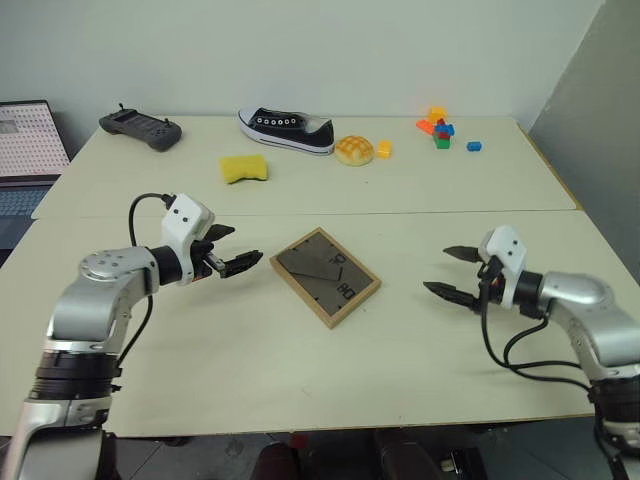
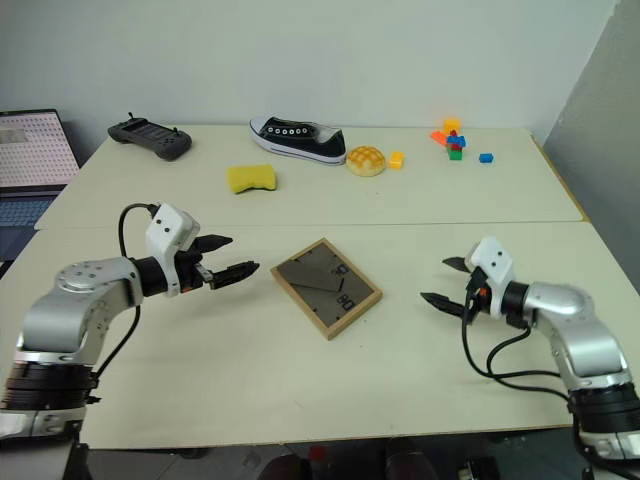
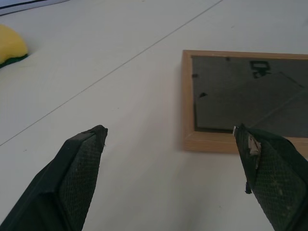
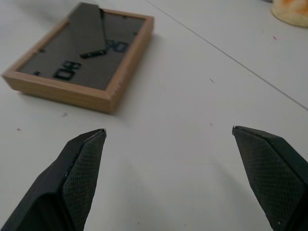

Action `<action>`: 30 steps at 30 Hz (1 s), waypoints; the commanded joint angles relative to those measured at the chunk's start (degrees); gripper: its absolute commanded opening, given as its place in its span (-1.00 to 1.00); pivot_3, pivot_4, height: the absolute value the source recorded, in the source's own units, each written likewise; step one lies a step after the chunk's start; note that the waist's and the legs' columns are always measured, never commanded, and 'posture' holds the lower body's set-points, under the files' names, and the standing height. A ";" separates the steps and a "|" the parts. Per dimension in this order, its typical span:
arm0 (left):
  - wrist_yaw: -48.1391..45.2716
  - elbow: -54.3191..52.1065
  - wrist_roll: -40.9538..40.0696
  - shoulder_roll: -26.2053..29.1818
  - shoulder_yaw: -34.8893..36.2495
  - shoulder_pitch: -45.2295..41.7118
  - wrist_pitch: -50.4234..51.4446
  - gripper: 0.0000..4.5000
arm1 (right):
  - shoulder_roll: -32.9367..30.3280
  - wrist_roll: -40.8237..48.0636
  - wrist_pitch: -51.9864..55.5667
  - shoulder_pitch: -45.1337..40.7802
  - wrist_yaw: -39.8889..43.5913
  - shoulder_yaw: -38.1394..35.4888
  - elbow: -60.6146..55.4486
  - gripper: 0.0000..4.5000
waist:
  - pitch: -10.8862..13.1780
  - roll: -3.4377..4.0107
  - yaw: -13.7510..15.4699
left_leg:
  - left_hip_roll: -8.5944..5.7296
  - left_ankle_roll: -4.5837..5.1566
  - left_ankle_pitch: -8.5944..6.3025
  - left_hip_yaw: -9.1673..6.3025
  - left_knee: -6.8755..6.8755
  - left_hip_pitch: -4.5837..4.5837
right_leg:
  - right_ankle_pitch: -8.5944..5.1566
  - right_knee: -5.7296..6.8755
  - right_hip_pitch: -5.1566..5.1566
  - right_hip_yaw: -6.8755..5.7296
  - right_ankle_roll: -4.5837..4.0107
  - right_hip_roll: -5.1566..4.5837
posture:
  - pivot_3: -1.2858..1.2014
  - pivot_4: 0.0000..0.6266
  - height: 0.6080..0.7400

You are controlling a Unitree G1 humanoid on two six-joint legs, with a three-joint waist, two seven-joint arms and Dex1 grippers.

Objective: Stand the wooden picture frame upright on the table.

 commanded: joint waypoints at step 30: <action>27.11 -19.11 2.26 -22.35 -4.43 14.93 7.47 -1.00 | 25.58 -19.37 -24.62 -25.62 -4.59 10.93 45.53 -1.00 | 0.00 -0.01 -0.12 | 0.00 -0.02 0.01 -0.14 0.31 -0.02 | 0.02 0.05 0.22 -0.28 -0.02 -0.25 | 0.03 -0.52 1.00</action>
